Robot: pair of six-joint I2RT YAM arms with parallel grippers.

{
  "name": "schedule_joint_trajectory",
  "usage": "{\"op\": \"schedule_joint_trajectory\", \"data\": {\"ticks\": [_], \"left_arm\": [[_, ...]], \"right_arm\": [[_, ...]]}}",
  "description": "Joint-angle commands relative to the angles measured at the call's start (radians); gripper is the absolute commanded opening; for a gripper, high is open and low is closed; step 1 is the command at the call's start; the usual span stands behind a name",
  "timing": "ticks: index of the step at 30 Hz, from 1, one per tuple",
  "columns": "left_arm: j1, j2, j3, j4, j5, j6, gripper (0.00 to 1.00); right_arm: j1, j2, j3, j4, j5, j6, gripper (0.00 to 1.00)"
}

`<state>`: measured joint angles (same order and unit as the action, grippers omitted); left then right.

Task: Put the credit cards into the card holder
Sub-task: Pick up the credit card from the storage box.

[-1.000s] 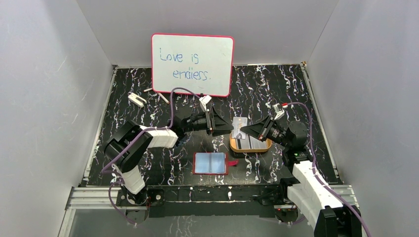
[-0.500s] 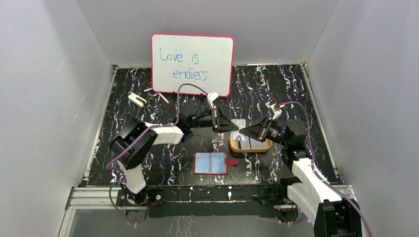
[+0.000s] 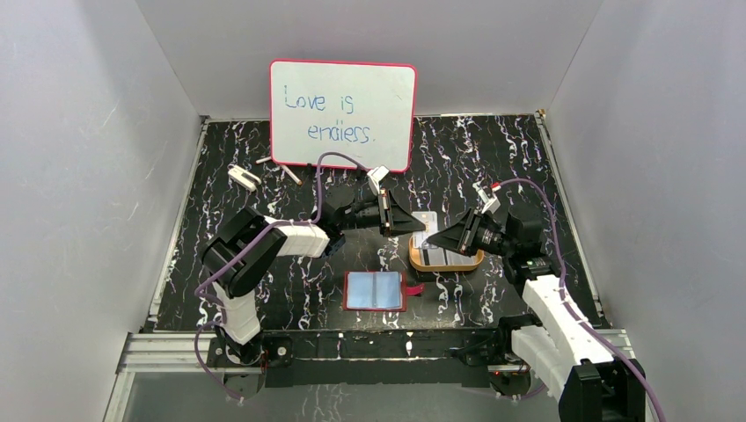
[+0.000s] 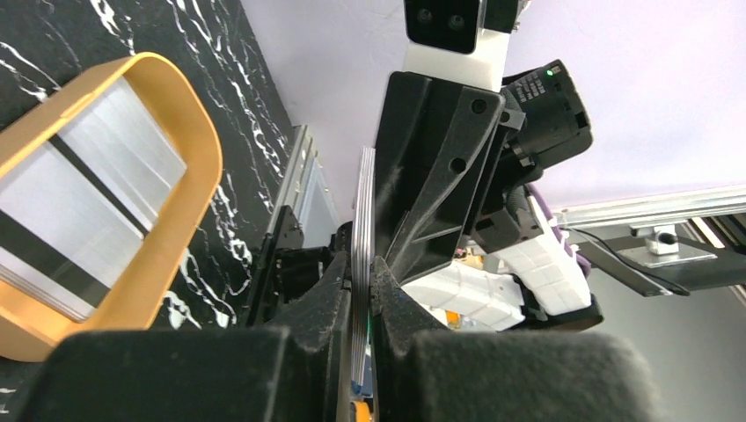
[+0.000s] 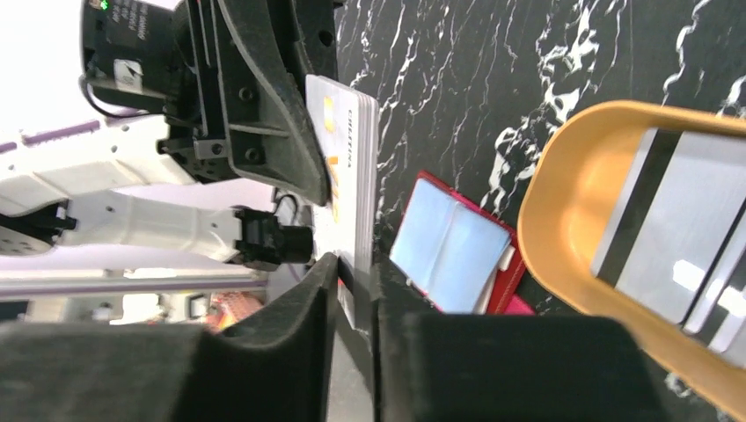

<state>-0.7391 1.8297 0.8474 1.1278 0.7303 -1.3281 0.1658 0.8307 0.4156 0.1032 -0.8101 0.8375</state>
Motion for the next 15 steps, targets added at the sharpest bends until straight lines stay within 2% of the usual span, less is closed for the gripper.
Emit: {"op": "schedule_joint_trajectory", "data": {"ticks": [1, 3, 5, 7, 9, 12, 15], "left_arm": [[-0.005, 0.013, 0.025, 0.035, -0.011, 0.000, 0.01], [-0.006, 0.015, 0.023, 0.036, -0.009, -0.003, 0.12], [-0.005, 0.016, 0.020, 0.036, -0.007, -0.003, 0.25], [-0.004, 0.016, 0.014, 0.035, -0.005, -0.003, 0.34], [-0.005, 0.016, 0.010, 0.035, -0.002, -0.006, 0.38], [-0.004, 0.011, 0.007, 0.036, -0.001, -0.005, 0.37], [-0.004, 0.011, 0.011, 0.035, 0.001, -0.003, 0.23]], "right_arm": [[0.000, -0.001, 0.046, -0.018, -0.008, -0.028, 0.13], [0.001, -0.006, 0.048, -0.021, 0.003, -0.032, 0.07], [0.001, -0.013, 0.048, -0.030, 0.012, -0.034, 0.05], [0.001, -0.019, 0.048, -0.047, 0.017, -0.042, 0.05], [0.001, -0.028, 0.041, -0.055, 0.018, -0.042, 0.09], [0.001, -0.047, 0.027, -0.065, 0.020, -0.043, 0.16], [0.000, -0.064, 0.019, -0.069, 0.015, -0.043, 0.25]]}}
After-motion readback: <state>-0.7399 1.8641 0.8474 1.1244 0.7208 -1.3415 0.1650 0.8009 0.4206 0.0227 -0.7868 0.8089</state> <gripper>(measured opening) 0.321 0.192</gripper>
